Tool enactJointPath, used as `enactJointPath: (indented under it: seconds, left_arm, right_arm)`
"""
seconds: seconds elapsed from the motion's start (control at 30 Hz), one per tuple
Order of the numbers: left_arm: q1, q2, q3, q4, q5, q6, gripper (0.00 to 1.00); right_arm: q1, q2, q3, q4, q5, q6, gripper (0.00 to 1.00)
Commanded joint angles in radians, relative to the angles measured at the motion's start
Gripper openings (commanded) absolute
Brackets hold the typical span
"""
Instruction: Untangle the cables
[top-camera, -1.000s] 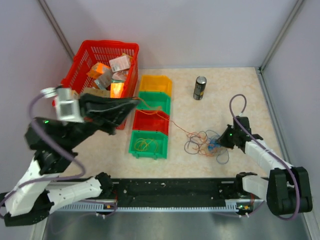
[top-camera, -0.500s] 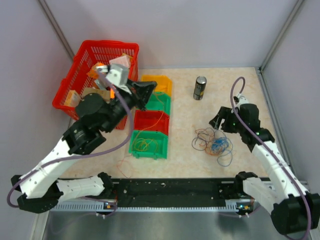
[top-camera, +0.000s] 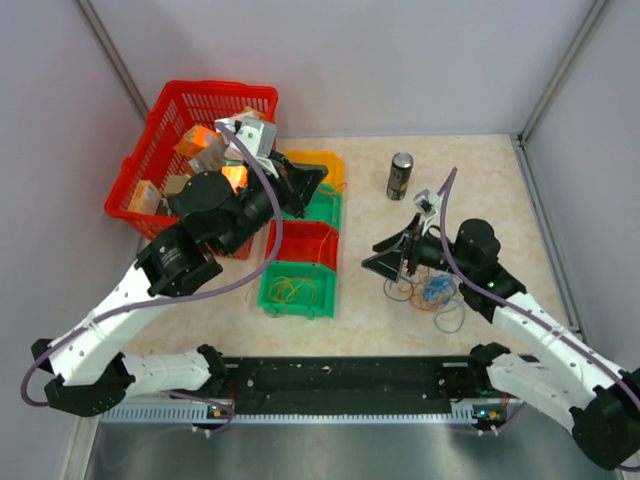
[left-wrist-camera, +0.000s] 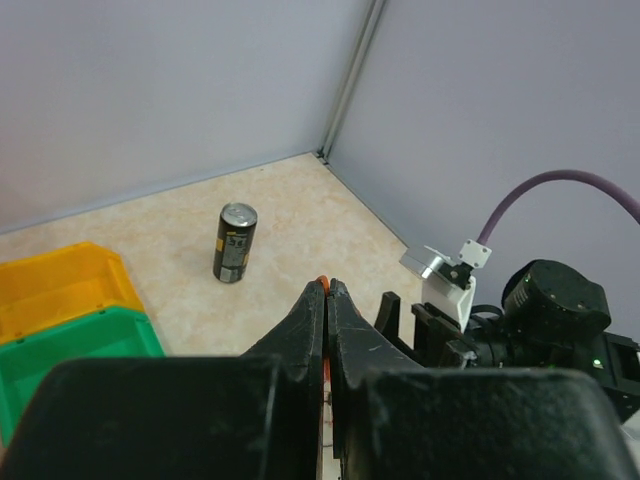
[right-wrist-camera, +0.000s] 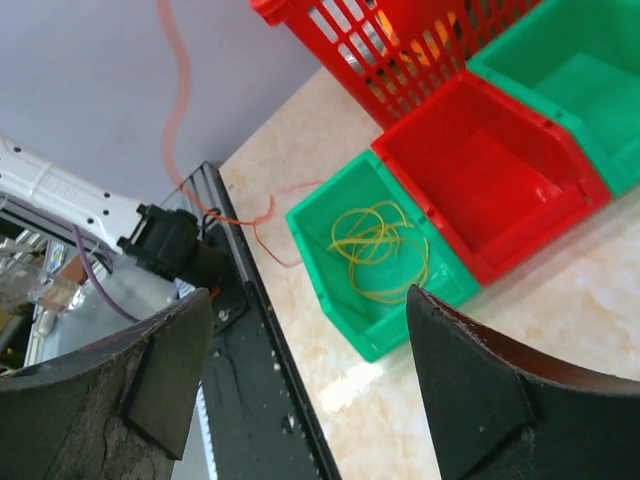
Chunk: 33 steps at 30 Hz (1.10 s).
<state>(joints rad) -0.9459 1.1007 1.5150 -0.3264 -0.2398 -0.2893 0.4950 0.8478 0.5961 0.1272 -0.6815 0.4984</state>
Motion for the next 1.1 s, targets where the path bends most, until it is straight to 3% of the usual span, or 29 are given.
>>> enactJointPath:
  seconds: [0.0,0.17,0.37,0.4,0.5,0.53,0.67,0.73,0.87,0.97,1.03,1.07]
  left_arm:
    - [0.002,0.017,0.03,0.004,0.039,-0.051,0.0]
    - [0.006,0.031,0.04,0.004,0.054,-0.067,0.0]
    - [0.01,0.033,0.039,-0.002,0.06,-0.068,0.0]
    - [0.012,0.031,0.037,-0.003,0.057,-0.065,0.0]
    - [0.013,0.025,0.024,-0.02,0.002,-0.038,0.0]
    - [0.015,0.024,0.008,-0.025,-0.025,-0.027,0.0]
    - [0.036,0.019,-0.096,-0.025,-0.084,-0.014,0.0]
    - [0.062,0.037,-0.148,-0.02,-0.055,-0.037,0.0]
    - [0.11,0.074,-0.263,0.058,0.123,-0.096,0.0]
    - [0.116,0.093,-0.331,0.144,0.235,-0.106,0.01]
    - [0.116,0.091,-0.351,0.164,0.283,-0.093,0.12]
    - [0.116,0.079,-0.361,0.17,0.286,-0.079,0.27]
  right_arm:
    - [0.065,0.103,0.054,0.293,-0.016,0.058,0.78]
    - [0.197,0.218,0.105,0.459,0.017,0.098,0.79]
    - [0.287,0.379,0.179,0.48,0.131,0.089,0.74]
    - [0.295,0.398,0.195,0.476,0.119,0.092,0.64]
    - [0.31,0.372,0.206,0.407,0.125,0.127,0.08]
    - [0.309,0.341,0.194,0.39,0.14,0.153,0.0]
    - [0.269,0.188,0.229,0.069,0.24,0.199,0.0]
    - [0.203,0.152,0.264,-0.064,0.214,0.227,0.0]
    - [0.048,0.105,0.317,-0.237,0.108,0.267,0.0]
    - [-0.006,0.093,0.391,-0.349,0.063,0.207,0.0]
    - [-0.007,0.1,0.464,-0.472,0.062,0.131,0.0]
    - [-0.007,0.106,0.496,-0.526,0.063,0.096,0.0]
